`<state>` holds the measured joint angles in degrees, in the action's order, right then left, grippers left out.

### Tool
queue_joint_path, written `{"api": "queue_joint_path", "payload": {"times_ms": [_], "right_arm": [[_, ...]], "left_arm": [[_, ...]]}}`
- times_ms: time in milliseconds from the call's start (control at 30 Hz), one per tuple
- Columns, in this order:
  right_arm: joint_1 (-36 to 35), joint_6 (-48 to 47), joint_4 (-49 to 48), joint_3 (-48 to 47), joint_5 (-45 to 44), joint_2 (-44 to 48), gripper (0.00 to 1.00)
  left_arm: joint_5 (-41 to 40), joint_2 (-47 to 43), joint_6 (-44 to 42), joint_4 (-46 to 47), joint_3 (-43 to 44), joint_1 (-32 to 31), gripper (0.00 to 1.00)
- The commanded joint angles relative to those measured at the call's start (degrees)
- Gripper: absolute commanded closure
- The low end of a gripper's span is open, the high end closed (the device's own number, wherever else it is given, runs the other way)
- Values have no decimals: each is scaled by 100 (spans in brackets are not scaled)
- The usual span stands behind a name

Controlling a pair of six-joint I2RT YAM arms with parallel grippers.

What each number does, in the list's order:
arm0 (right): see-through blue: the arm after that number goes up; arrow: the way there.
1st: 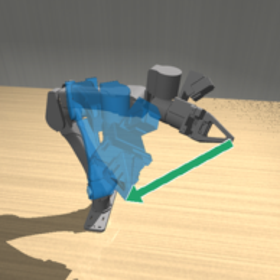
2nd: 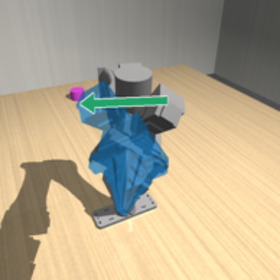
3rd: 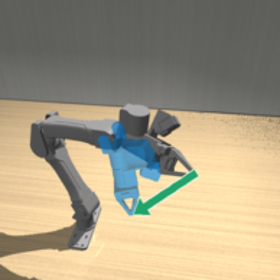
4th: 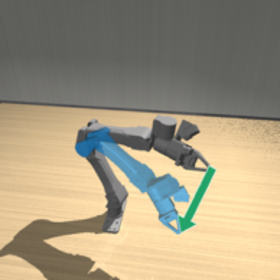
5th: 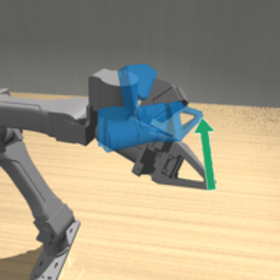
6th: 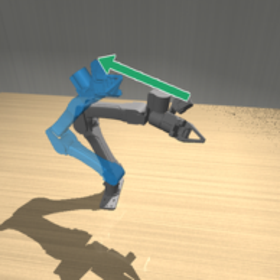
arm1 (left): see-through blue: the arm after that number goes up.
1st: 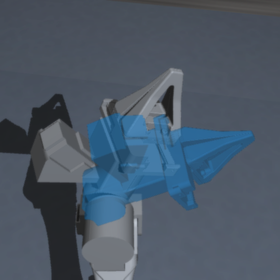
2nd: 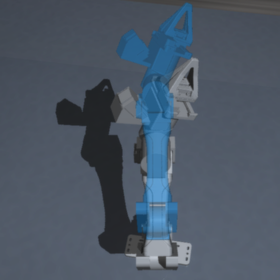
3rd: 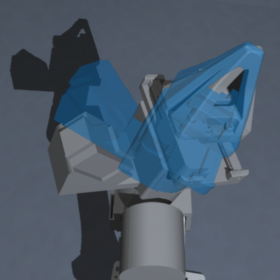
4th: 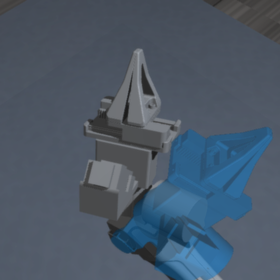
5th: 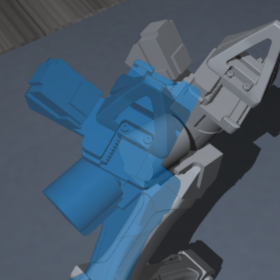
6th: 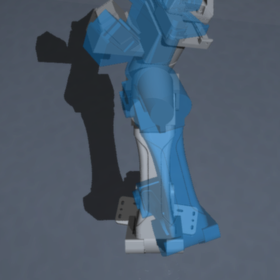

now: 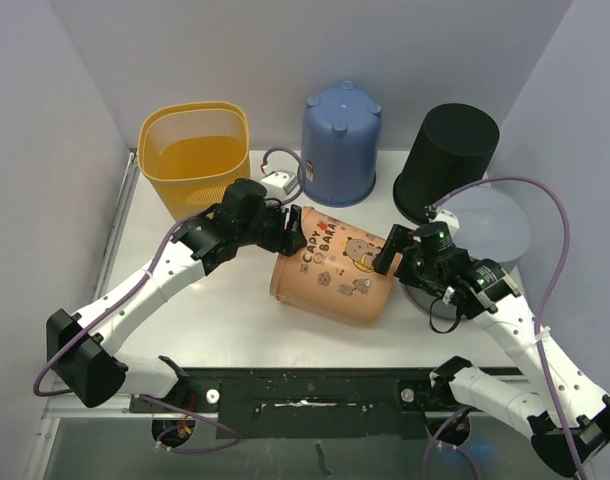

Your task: Turn the large container upside down

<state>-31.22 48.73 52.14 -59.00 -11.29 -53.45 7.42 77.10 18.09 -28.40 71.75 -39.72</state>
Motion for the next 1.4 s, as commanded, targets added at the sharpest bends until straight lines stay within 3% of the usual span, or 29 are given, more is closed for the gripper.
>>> {"api": "queue_joint_path", "payload": {"times_ms": [0,167,367,667,867,1033,1367], "right_arm": [[-51,123,-184,126,13,119,13],[-51,119,-204,175,-19,94,13],[-46,102,-186,129,-111,9,13],[-51,193,-189,145,-84,-2,12],[-51,299,-402,330,166,102,11],[-55,583,-931,704,615,234,11],[-61,599,-1624,1023,1015,202,11]], "left_arm": [[-337,31,-253,-155,328,-136,44],[-758,-94,-366,-195,439,-377,36],[-1210,-92,-472,-343,584,-545,37],[-1447,12,-350,-480,477,-545,63],[-1534,-33,-262,-400,245,-545,73],[-1614,-48,-277,-417,209,-545,98],[-1450,-9,-156,-164,-151,-536,100]]}}
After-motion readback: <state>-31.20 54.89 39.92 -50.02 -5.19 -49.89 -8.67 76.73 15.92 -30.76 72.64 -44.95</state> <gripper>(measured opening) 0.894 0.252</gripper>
